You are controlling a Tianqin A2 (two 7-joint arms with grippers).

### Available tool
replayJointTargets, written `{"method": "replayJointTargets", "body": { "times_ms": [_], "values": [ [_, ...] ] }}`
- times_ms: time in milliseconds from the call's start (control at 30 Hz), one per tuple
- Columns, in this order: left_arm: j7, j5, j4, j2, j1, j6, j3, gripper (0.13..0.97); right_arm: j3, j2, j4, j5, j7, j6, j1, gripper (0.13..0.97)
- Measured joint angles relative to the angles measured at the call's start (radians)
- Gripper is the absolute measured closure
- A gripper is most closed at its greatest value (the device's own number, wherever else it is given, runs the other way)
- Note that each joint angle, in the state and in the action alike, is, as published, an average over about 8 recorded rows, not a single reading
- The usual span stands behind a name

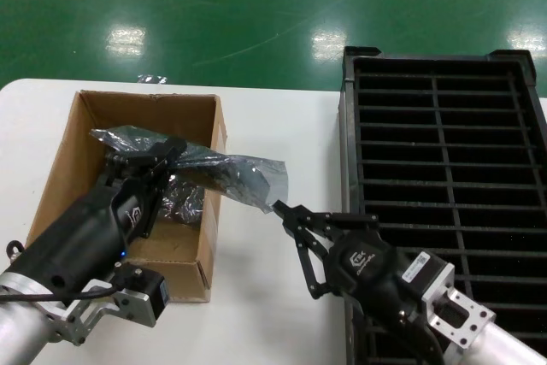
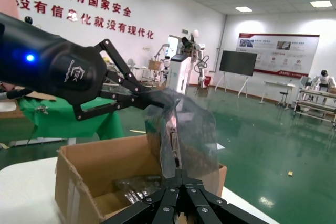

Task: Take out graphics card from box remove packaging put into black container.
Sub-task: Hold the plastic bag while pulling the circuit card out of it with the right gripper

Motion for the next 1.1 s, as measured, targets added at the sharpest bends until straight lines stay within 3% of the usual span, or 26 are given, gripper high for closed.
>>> {"method": "replayJointTargets", "body": {
  "times_ms": [1100],
  "values": [
    [0.000, 0.000, 0.000, 0.000, 0.000, 0.000, 0.000, 0.958, 0.014, -0.088, -0.165, 0.047, -0.086, -0.095, 0.123, 0.962]
  ]
}}
